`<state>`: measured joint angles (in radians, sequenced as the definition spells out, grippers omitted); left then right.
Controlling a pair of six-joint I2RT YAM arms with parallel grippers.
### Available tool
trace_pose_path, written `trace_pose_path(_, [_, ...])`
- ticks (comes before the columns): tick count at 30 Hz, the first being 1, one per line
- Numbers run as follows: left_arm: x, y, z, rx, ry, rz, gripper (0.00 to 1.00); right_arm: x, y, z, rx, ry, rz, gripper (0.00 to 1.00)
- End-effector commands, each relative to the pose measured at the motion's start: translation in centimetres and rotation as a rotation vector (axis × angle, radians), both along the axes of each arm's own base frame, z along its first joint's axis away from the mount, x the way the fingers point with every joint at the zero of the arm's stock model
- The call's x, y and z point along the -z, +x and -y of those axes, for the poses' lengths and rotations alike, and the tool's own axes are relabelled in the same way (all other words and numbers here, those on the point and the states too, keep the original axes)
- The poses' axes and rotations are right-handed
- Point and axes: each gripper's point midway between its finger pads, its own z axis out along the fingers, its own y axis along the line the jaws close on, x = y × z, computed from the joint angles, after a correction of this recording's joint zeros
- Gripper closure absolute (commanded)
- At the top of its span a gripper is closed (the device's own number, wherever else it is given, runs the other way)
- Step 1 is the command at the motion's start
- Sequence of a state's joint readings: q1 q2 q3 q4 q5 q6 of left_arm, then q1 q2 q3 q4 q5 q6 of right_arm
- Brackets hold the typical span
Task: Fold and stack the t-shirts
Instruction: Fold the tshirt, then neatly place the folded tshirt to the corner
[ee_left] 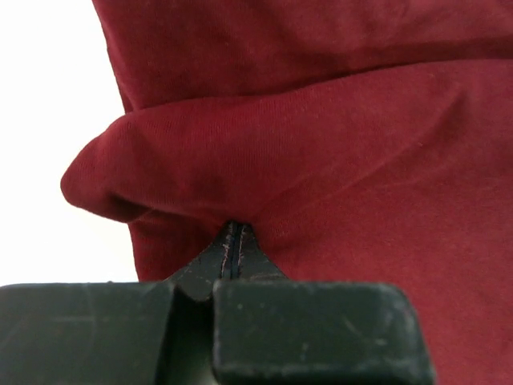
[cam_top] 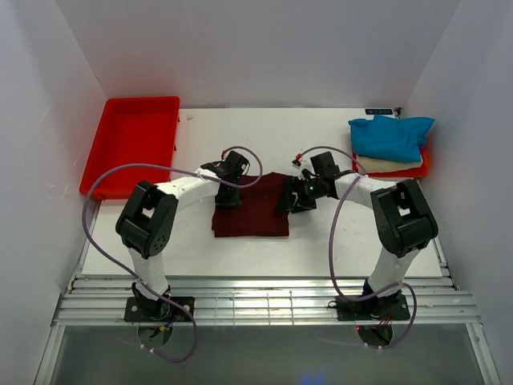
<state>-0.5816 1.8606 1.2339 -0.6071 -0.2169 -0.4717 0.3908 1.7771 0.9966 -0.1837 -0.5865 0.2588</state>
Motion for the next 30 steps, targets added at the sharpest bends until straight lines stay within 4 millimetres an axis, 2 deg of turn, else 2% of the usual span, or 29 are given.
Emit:
trace_pose_path(1, [-0.2,-0.1,1.7,0.007,-0.073,0.017,1.0,0.7,0.3,-2.0,0.016,-0.003,0.001,0.1])
trace_pose_path(5, [1.2,-1.2,2.5,0.032,-0.111,-0.005,1.0,1.9,0.4,-3.3,0.014,-0.016,-0.015,0.1])
trace_pose_path(10, [1.5,-1.9,3.9,0.048,-0.145,-0.013,1.0,2.1,0.6,-4.6,0.001,-0.025,-0.012,0.1])
trace_pose_path(16, [1.3,-2.8,4.6,0.056,-0.15,-0.015,1.0,2.7,0.8,-5.2,-0.002,-0.045,-0.004,0.1])
trace_pose_path(18, [1.2,-2.9,4.4,0.054,-0.148,-0.013,1.0,3.1,0.8,-4.9,0.007,-0.076,-0.005,0.06])
trace_pose_path(19, [1.2,-3.0,4.3,0.054,-0.148,-0.014,1.0,3.5,0.9,-4.7,0.007,-0.098,0.001,0.01])
trace_pose_path(20, [1.1,-3.0,4.3,0.053,-0.148,-0.011,1.0,3.6,1.1,-4.7,0.007,-0.112,0.007,0.15])
trace_pose_path(21, [1.1,-3.1,4.2,0.05,-0.145,-0.012,1.0,4.0,0.7,-4.3,0.009,-0.146,-0.012,0.35])
trace_pose_path(22, [1.0,-3.2,4.1,0.048,-0.147,-0.011,1.0,4.6,0.8,-3.8,0.018,-0.181,-0.011,0.74])
trace_pose_path(23, [1.0,-3.2,4.1,0.048,-0.147,-0.011,1.0,4.8,0.9,-3.8,0.021,-0.191,-0.011,0.91])
trace_pose_path(27, [1.0,-3.5,4.0,0.041,-0.15,-0.014,1.0,5.7,0.6,-3.3,0.024,-0.233,-0.02,0.92])
trace_pose_path(30, [-0.1,-3.1,4.0,0.038,-0.159,0.016,1.0,5.0,1.5,-2.6,0.045,-0.287,0.032,0.92])
